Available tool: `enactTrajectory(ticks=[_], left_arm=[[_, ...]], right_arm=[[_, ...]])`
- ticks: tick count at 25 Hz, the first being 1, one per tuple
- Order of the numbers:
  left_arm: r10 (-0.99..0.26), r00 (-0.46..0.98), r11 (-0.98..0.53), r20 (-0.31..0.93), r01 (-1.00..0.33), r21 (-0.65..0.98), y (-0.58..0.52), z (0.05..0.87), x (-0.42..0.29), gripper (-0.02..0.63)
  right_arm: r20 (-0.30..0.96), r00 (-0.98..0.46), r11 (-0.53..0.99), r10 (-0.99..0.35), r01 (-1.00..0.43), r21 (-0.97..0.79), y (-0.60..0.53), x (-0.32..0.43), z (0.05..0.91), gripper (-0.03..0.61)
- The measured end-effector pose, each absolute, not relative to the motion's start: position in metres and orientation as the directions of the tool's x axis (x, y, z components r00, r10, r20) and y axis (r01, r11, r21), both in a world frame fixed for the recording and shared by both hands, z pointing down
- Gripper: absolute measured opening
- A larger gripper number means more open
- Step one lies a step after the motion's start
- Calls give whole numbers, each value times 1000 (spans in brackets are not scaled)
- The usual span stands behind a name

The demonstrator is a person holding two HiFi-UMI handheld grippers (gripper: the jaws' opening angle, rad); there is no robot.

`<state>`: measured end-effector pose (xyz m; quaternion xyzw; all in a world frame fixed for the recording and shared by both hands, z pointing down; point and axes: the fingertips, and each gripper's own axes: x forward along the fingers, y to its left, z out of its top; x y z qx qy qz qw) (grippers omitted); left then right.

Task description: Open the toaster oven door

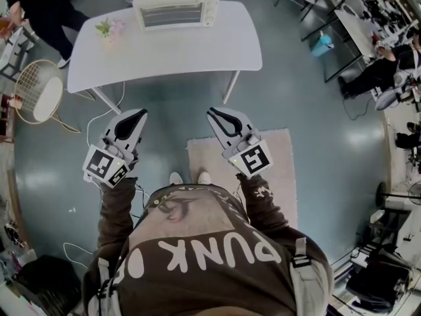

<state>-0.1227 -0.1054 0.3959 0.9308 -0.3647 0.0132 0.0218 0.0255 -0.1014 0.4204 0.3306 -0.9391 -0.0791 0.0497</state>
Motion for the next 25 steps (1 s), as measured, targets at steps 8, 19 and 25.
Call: enactTrajectory(ticks=[8, 19, 25], left_arm=[[-706, 706, -705, 61, -708, 31, -95, 393, -133, 6], [-684, 726, -725, 69, -687, 47, -85, 390, -122, 6], [-666, 744, -741, 55, -668, 59, -83, 388, -110, 6]], right_arm=[[34, -793, 786, -608, -596, 164, -100, 17, 414, 67], [61, -754, 755, -654, -644, 125, -96, 37, 415, 77], [144, -711, 724, -688, -685, 82, -97, 61, 433, 87]])
